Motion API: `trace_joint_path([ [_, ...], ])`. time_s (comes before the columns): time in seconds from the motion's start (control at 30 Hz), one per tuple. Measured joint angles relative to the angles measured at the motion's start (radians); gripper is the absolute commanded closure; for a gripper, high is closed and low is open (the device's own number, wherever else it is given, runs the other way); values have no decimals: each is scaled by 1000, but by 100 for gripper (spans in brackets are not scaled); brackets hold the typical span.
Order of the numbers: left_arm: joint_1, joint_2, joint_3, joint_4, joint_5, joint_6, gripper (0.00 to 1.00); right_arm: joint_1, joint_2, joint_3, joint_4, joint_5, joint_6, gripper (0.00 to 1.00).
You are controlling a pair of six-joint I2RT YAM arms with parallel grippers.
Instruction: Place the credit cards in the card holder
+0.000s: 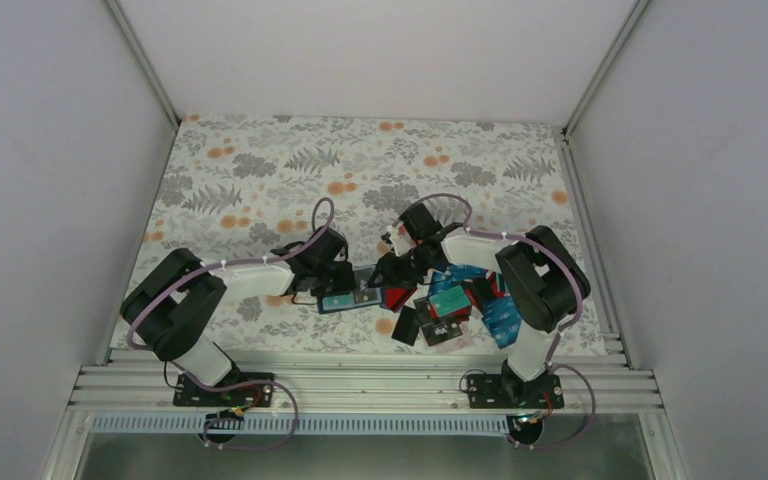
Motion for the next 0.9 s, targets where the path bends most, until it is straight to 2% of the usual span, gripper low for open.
trace_joint_path([
  [0.53,-6,11,4,17,2,2,94,7,3,0,7,-20,2,60],
  [0.9,-9,11,3,21,2,2,94,26,0,19,-35,39,2,62],
])
